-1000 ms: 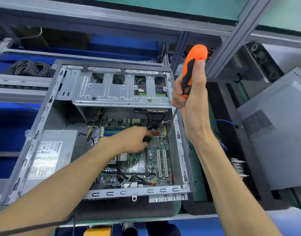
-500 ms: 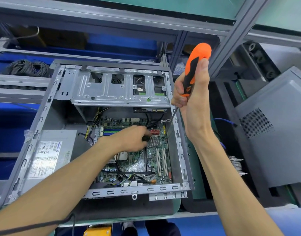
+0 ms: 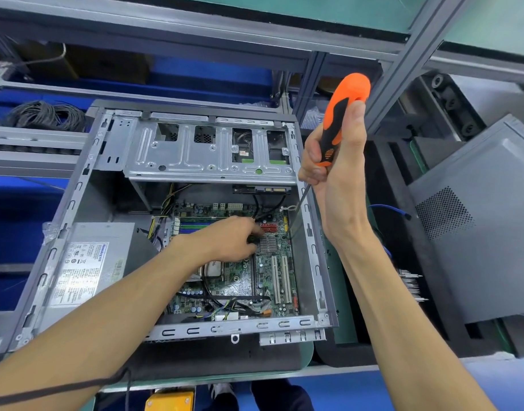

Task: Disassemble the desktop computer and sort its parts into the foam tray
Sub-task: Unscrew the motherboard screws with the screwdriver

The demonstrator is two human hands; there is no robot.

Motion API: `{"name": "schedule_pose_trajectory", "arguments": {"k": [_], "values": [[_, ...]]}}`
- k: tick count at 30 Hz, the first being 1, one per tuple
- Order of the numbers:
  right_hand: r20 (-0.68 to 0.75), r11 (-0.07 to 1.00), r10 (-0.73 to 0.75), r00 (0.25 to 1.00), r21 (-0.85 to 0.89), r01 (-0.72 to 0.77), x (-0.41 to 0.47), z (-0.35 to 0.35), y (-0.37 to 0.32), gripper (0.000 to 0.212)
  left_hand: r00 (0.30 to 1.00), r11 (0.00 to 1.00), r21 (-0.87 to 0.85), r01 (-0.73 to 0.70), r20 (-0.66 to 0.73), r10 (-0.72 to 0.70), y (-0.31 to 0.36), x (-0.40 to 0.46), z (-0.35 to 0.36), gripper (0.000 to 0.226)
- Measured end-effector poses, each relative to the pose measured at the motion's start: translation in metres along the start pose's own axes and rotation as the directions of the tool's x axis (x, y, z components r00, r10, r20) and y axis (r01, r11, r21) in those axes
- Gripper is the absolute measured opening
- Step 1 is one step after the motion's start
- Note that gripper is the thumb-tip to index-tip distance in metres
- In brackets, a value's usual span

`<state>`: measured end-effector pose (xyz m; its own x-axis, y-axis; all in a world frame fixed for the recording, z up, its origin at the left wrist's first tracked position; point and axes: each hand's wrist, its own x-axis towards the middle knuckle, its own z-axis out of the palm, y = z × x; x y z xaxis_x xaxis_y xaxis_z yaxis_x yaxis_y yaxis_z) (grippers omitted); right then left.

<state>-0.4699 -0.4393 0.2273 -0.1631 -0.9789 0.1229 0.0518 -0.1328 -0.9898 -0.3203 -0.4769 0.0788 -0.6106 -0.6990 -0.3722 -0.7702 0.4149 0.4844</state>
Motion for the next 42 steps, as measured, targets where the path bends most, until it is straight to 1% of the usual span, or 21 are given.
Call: {"name": "schedule_pose_trajectory", "arguments": {"k": [4, 13, 15, 18, 20, 24, 29, 33, 39, 42], "values": [[0.008, 1.0, -0.005, 1.0, 0.022, 0.004, 0.001, 0.0, 0.0, 0.059, 1.0, 1.0, -0.002, -0.004, -0.001, 0.004, 0.0, 0.0, 0.0, 0.048], [0.004, 1.0, -0.006, 1.0, 0.028, 0.006, 0.001, -0.001, 0.002, 0.055, 1.0, 1.0, -0.008, -0.006, -0.002, 0.006, -0.002, 0.0, 0.001, 0.046], [0.005, 0.999, -0.007, 1.0, 0.04, 0.006, 0.001, -0.001, 0.002, 0.054, 0.998, 1.0, -0.009, -0.015, -0.065, 0.014, 0.001, 0.001, 0.0, 0.042], [-0.006, 0.999, -0.004, 1.0, 0.035, 0.005, 0.001, -0.001, 0.003, 0.056, 0.972, 0.995, -0.071, -0.069, -0.229, 0.051, 0.014, 0.008, -0.003, 0.035], [-0.034, 1.0, 0.013, 0.999, 0.022, -0.012, 0.001, -0.001, 0.003, 0.056, 0.961, 0.984, -0.127, -0.124, -0.263, 0.087, 0.025, 0.016, -0.005, 0.03], [-0.04, 1.0, 0.022, 0.999, -0.009, -0.023, 0.002, 0.003, 0.004, 0.055, 0.965, 0.968, -0.17, -0.184, -0.221, 0.145, 0.035, 0.028, -0.007, 0.017], [0.005, 1.0, 0.0, 1.0, -0.019, 0.0, 0.004, 0.006, 0.003, 0.057, 0.954, 0.956, -0.184, -0.227, -0.237, 0.181, 0.03, 0.037, -0.013, 0.018], [-0.014, 1.0, 0.01, 1.0, -0.022, -0.011, 0.009, 0.004, 0.001, 0.06, 0.961, 0.948, -0.222, -0.229, -0.208, 0.183, 0.027, 0.04, -0.013, 0.017], [-0.034, 0.998, 0.049, 0.998, -0.027, -0.05, 0.013, 0.003, 0.001, 0.06, 0.964, 0.955, -0.175, -0.24, -0.161, 0.213, 0.022, 0.045, -0.004, 0.007], [-0.03, 0.999, 0.037, 0.999, -0.035, -0.038, 0.014, 0.004, 0.001, 0.066, 0.96, 0.956, -0.147, -0.254, -0.162, 0.23, 0.02, 0.045, -0.002, 0.013]]}}
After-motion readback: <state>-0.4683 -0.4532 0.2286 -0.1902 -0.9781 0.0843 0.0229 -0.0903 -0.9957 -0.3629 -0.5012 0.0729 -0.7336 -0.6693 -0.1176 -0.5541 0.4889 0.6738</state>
